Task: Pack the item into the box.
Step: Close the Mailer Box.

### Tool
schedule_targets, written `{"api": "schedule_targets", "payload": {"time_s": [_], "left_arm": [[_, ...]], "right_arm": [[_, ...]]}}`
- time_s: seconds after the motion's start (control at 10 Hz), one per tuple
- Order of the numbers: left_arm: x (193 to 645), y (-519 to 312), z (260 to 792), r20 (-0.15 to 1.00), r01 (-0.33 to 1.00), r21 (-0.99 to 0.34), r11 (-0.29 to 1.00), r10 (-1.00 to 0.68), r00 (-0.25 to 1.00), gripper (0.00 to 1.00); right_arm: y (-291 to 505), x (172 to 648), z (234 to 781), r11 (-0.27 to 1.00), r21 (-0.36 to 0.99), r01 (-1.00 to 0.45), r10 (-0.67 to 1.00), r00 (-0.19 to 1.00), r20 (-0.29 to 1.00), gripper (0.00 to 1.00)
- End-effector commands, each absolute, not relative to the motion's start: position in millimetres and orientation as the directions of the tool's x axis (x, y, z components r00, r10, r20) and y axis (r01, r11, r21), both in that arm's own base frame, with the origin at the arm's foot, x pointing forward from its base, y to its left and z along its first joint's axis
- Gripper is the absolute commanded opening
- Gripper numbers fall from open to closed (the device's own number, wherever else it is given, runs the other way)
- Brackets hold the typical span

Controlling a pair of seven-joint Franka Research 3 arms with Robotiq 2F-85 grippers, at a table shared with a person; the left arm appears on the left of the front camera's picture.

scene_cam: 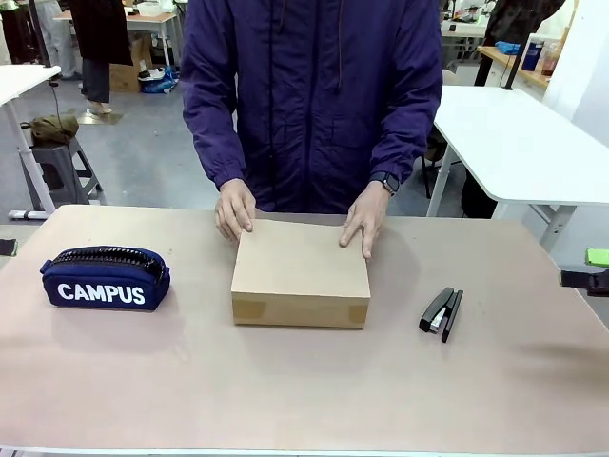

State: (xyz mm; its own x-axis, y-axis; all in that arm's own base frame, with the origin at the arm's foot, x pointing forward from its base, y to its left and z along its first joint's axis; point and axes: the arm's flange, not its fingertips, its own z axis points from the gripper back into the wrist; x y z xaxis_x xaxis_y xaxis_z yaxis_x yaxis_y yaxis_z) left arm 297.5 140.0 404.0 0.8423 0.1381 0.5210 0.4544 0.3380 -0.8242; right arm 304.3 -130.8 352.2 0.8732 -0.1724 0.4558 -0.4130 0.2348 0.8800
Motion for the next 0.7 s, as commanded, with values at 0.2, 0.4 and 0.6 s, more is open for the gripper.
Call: {"api": "schedule_targets", "payload": {"time_s": [0.2,0.4,0.6], "left_arm": [[292.9,135.8,406.8,0.512,0.447,-0.831,0.332,0.142,0.847,1.0],[292.9,135.8,406.8,0.512,0.447,-0.831,0.332,0.142,0.847,1.0],[292.9,135.8,406.8,0.512,0.447,-0.831,0.332,0.142,0.847,1.0]], "right_arm": [[-130.4,302.0,354.7,0.238,0.877,-0.418,-0.171,0.87,0.462,1.0],[-130.4,302.0,354.7,0.238,0.877,-0.418,-0.171,0.87,0.462,1.0],[-130.4,302.0,354.7,0.238,0.877,-0.418,-0.171,0.87,0.462,1.0]]}}
